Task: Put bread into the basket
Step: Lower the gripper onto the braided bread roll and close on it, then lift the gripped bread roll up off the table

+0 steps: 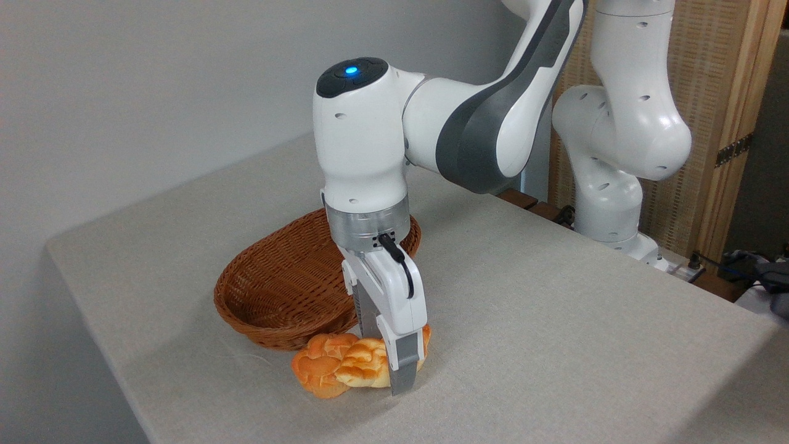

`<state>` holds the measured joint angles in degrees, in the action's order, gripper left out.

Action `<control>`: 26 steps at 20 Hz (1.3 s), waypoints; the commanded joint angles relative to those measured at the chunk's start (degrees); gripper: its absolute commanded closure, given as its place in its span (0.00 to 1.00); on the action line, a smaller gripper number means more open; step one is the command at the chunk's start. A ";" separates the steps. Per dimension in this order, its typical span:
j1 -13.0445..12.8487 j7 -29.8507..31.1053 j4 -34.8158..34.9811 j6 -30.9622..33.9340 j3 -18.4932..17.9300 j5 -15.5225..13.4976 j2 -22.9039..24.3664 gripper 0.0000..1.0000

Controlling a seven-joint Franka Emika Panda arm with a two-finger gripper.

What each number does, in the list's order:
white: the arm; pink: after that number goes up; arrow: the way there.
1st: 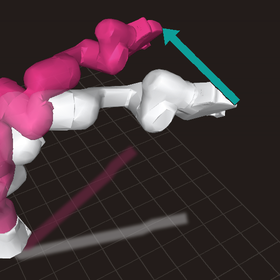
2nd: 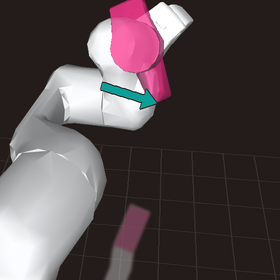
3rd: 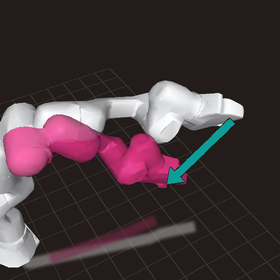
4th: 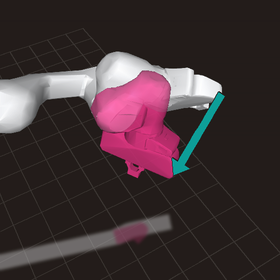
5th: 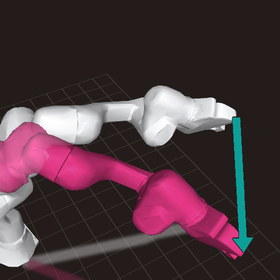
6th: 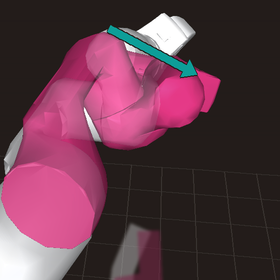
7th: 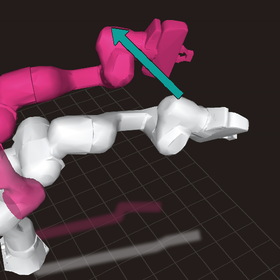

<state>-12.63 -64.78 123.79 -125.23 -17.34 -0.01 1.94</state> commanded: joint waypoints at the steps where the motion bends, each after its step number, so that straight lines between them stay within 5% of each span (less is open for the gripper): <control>1: -0.20 -1.40 0.23 -0.80 -0.41 -0.52 -0.09 0.79; 26: -0.12 -2.90 -5.74 4.99 -0.50 -0.52 4.30 0.72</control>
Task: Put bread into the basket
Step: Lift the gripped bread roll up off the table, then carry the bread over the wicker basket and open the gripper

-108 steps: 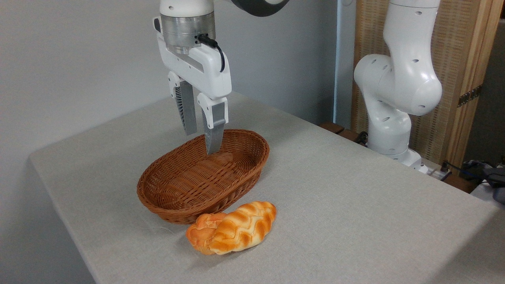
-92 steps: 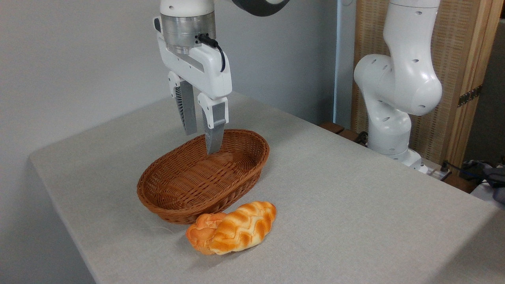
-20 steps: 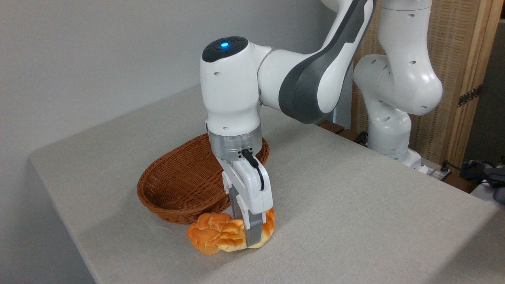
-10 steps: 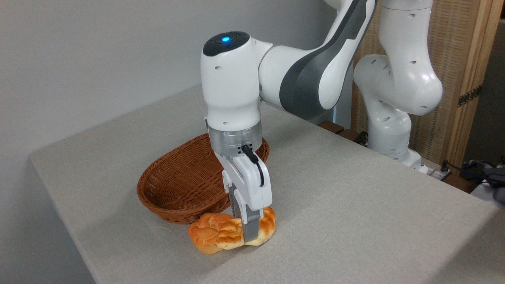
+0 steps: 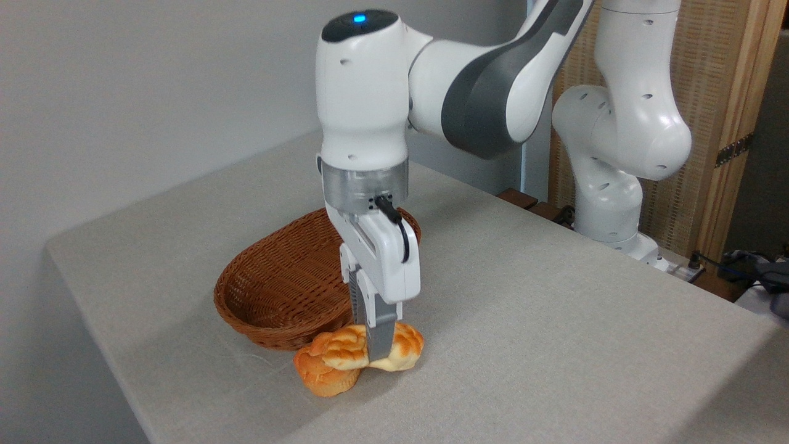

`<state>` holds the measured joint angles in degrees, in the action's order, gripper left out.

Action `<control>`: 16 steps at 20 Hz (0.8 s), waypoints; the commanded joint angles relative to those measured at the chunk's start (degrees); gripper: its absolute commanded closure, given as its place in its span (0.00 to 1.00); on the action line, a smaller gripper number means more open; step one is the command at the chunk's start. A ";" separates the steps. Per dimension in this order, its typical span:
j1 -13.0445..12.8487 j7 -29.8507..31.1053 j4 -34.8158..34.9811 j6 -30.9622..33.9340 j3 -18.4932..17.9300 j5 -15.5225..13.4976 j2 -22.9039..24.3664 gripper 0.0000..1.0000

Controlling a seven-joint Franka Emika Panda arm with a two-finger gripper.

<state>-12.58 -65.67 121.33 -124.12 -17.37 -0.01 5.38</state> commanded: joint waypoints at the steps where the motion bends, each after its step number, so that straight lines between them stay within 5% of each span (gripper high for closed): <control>1: -0.16 -1.92 -3.64 4.15 -0.47 -0.51 0.94 0.72; 9: -0.25 -1.48 -6.72 5.47 0.76 -7.88 2.35 0.69; 13: -0.34 -0.08 -8.48 9.68 4.27 -12.81 2.61 0.68; 16: -0.34 4.92 -8.48 10.39 8.22 -13.17 2.53 0.58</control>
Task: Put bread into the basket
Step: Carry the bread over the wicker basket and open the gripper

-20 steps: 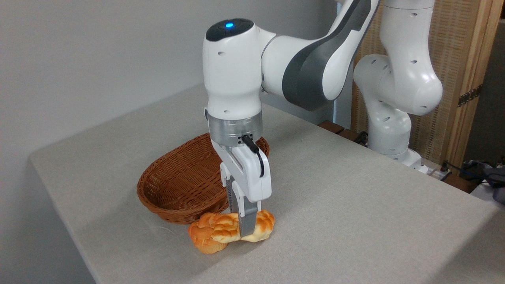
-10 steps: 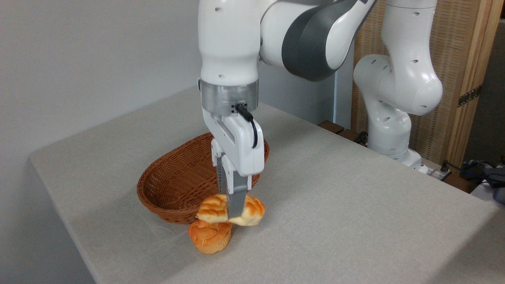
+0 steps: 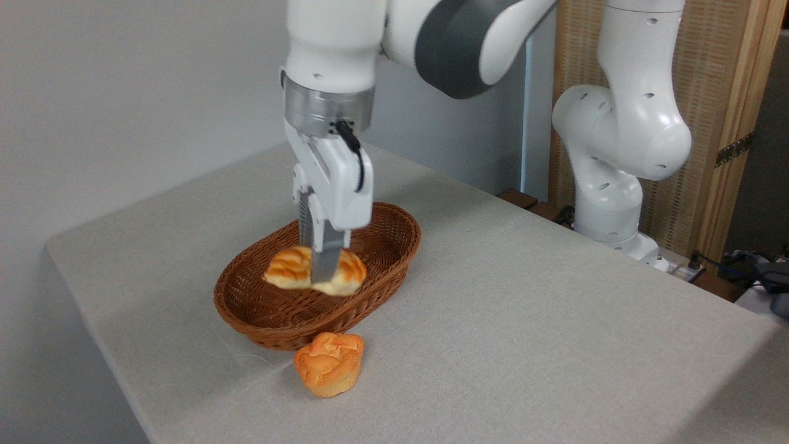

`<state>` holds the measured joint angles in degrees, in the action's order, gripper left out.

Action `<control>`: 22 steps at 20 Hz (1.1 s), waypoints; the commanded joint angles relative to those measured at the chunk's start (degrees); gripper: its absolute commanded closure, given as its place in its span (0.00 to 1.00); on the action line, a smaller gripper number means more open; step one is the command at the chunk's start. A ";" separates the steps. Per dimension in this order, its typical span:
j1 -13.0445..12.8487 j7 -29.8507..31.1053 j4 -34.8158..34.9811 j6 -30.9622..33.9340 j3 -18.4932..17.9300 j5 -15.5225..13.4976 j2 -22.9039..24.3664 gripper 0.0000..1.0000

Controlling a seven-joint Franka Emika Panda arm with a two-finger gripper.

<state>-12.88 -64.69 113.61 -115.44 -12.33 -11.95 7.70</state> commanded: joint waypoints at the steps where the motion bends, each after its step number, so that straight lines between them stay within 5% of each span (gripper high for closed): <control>1: -0.04 5.43 -0.67 2.06 4.76 -1.15 -0.05 0.50; 2: -0.04 6.06 -0.67 2.58 5.38 -1.15 -0.22 0.48; 4: -0.13 7.29 -0.58 4.69 7.14 -0.80 -0.58 0.26; 6: -0.13 8.52 -0.49 5.57 8.02 -0.80 -0.58 0.19; 8: -0.31 10.01 -0.49 5.75 8.90 -0.80 -0.84 0.00; 22: 0.13 10.11 -0.49 8.30 8.56 -0.45 -0.84 0.00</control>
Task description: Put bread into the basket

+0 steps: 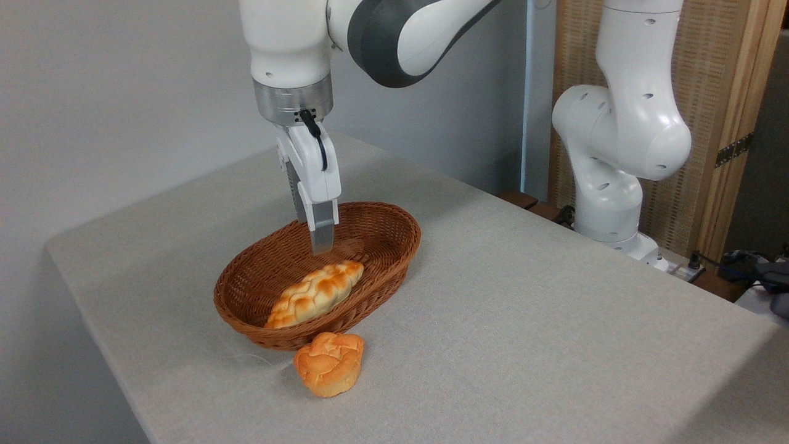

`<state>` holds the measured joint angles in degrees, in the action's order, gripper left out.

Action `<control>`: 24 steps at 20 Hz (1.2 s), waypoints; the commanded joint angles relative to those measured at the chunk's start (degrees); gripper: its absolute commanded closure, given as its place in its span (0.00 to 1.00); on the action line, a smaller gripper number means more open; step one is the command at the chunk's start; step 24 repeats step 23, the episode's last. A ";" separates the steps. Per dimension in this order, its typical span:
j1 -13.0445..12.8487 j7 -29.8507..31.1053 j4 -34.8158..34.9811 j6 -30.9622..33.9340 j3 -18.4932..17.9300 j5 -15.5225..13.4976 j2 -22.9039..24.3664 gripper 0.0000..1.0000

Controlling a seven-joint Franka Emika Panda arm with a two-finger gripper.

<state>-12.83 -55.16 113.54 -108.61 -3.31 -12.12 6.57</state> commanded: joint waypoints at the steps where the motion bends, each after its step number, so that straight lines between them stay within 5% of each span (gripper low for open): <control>1: 0.18 0.58 -0.51 1.47 -0.56 -0.28 0.37 0.00; 7: 0.27 5.32 -0.68 1.47 -1.08 5.96 0.99 0.00; 17: 0.27 5.68 -2.00 1.47 -6.88 6.05 1.69 0.00; 24: 0.27 9.36 -2.97 1.47 -7.32 8.59 1.78 0.00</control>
